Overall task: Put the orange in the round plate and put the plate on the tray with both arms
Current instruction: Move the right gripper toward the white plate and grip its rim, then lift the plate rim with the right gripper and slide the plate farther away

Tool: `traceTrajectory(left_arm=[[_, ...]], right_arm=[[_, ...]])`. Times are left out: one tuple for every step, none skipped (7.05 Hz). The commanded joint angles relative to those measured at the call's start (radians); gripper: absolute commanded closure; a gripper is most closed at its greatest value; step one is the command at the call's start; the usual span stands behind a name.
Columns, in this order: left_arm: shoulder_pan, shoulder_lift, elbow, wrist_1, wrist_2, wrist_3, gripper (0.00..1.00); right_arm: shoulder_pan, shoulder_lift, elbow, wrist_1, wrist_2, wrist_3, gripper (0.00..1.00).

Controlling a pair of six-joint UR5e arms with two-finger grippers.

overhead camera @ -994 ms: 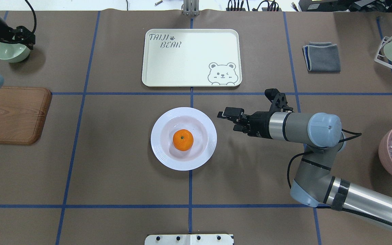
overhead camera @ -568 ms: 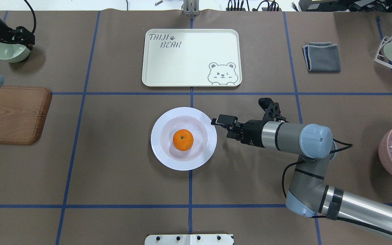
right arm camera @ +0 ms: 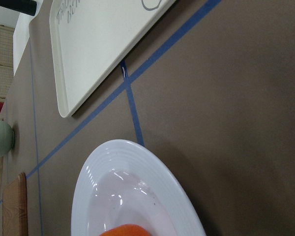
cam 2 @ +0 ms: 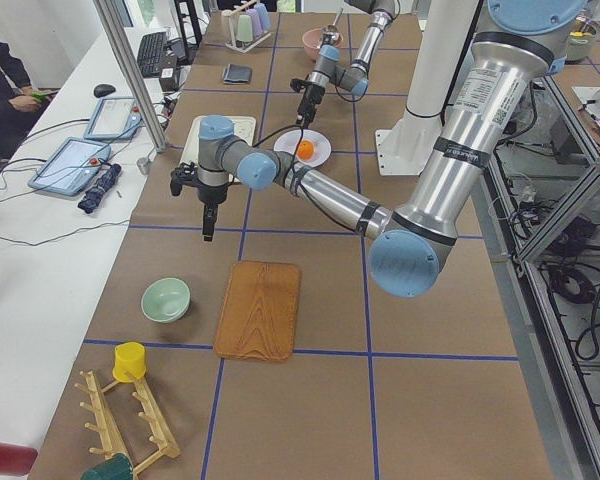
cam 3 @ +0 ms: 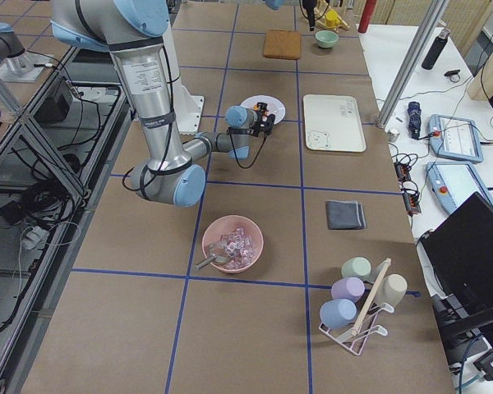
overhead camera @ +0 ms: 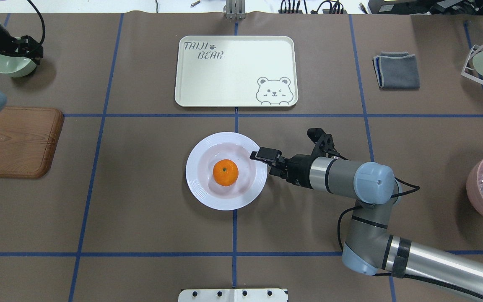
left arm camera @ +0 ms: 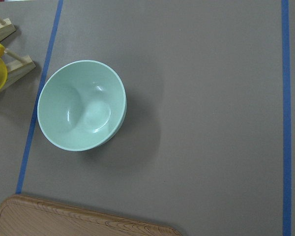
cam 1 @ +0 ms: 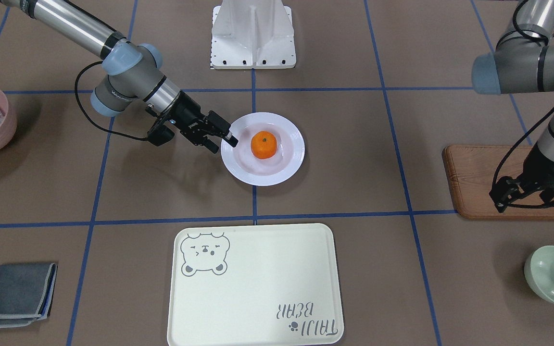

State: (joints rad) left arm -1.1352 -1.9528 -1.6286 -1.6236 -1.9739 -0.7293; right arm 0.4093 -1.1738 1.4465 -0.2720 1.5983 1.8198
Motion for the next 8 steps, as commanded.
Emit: traceTrajectory(left_arm=[[0.000,0.000,0.004,0.001,0.001,0.001,0.01],[0.002,-0.002,0.012,-0.001,0.001,0.001,0.01],[0.002,-0.002,0.018,-0.007,0.001,0.001,0.01],[0.002,-0.002,0.023,-0.009,0.001,0.001,0.01],[0.002,-0.003,0.024,-0.009,0.001,0.001,0.01],[0.003,-0.008,0.032,-0.009,0.003,0.001,0.01],[0.003,-0.011,0.036,-0.010,0.003,0.001,0.01],[0.003,-0.011,0.041,-0.010,0.003,0.001,0.01]], right_arm=[[-0.023,0.009,-0.006,0.000,-0.037,0.003,0.00],[-0.024,0.017,-0.006,0.000,-0.040,0.021,0.00],[-0.029,0.023,-0.008,0.000,-0.044,0.024,0.00],[-0.041,0.025,-0.012,0.000,-0.063,0.024,0.00],[-0.046,0.029,-0.015,0.000,-0.066,0.026,0.00],[-0.047,0.032,-0.017,0.000,-0.066,0.026,0.00],[-0.047,0.032,-0.020,0.000,-0.066,0.026,0.00],[-0.049,0.034,-0.034,0.000,-0.066,0.026,0.00]])
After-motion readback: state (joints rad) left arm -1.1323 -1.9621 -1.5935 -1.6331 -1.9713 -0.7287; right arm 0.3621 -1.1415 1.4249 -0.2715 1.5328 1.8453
